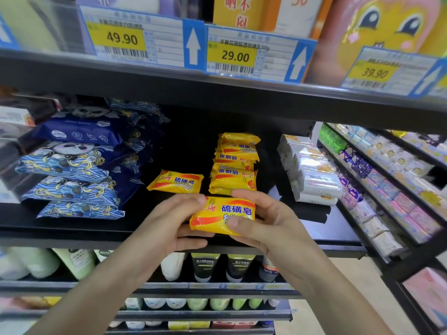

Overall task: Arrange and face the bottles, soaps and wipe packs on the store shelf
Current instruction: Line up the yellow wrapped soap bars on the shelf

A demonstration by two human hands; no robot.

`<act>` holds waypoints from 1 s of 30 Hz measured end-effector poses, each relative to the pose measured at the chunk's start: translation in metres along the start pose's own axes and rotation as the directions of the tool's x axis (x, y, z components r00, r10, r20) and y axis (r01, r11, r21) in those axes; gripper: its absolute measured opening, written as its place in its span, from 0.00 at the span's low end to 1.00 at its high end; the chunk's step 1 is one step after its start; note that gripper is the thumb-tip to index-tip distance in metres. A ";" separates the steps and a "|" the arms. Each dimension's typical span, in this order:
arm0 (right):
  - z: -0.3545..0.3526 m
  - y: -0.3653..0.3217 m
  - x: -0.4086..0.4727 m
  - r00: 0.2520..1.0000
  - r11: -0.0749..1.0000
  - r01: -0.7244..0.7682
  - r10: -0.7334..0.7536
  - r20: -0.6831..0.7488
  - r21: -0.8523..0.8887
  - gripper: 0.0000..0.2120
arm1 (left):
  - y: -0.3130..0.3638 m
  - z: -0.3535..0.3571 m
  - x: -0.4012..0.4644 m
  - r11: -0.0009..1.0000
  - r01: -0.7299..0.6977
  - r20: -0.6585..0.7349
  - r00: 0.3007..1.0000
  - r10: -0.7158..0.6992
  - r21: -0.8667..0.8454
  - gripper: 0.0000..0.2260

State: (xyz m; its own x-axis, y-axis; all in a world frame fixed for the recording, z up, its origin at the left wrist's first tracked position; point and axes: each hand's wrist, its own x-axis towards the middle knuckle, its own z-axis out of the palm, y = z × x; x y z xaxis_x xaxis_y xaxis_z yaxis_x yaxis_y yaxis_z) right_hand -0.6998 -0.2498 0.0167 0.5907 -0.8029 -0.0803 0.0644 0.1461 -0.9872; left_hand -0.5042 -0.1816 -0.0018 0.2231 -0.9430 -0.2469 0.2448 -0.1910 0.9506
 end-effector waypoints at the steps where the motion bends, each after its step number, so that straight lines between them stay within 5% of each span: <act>1: 0.001 0.003 0.000 0.999 0.998 0.037 -0.037 -0.001 -0.043 0.25 | 0.000 0.002 -0.001 1.000 -0.011 0.017 1.000 0.011 0.013 0.18; 6: -0.001 0.020 0.008 0.971 0.903 0.235 -0.233 0.050 -0.359 0.24 | 0.000 0.001 -0.002 0.997 -0.057 -0.058 0.996 0.060 0.045 0.12; 10: 0.001 0.024 0.016 0.886 0.469 0.392 -0.425 0.187 -0.791 0.30 | 0.001 -0.005 -0.003 0.993 -0.086 -0.104 0.990 0.095 0.079 0.11; 14: 0.017 0.016 0.034 0.837 0.130 0.434 -0.424 0.345 -0.891 0.31 | 0.005 -0.011 -0.005 0.990 -0.116 -0.127 0.984 0.126 0.081 0.10; 19: 0.029 -0.003 0.064 0.830 0.063 0.447 -0.400 0.388 -0.892 0.29 | 0.006 -0.021 -0.003 0.982 -0.188 -0.192 0.963 0.187 0.014 0.12; 22: 0.037 -0.029 0.087 0.872 0.115 0.392 -0.362 0.328 -0.913 0.28 | -0.004 -0.034 -0.001 0.954 -0.252 -0.233 0.930 0.285 0.162 0.10; 24: 0.047 -0.046 0.106 0.911 0.079 0.315 -0.305 0.278 -0.946 0.28 | -0.015 -0.043 -0.001 0.829 -0.295 -0.174 0.892 0.417 0.476 0.11; 26: 0.061 -0.056 0.128 0.944 0.008 0.248 -0.228 0.240 -0.969 0.26 | -0.021 -0.048 0.001 0.532 -0.296 -0.026 0.857 0.515 0.794 0.12; 28: 0.076 -0.055 0.153 0.959 -0.010 0.225 -0.176 0.223 -0.974 0.25 | -0.022 -0.051 0.005 0.311 -0.273 0.093 0.867 0.490 0.910 0.16; 30: 0.086 -0.046 0.176 0.966 -0.015 0.218 -0.140 0.218 -0.976 0.24 | -0.022 -0.052 0.010 0.240 -0.245 0.116 0.885 0.450 0.939 0.17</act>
State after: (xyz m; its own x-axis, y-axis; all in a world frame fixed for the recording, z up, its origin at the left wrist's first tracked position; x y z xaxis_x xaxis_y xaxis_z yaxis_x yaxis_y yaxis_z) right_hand -0.5296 -0.3478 0.0598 0.7372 -0.6696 0.0905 -0.6568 -0.7416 -0.1369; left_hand -0.4583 -0.1723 -0.0346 0.1982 -0.9524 0.2315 -0.8822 -0.0704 0.4655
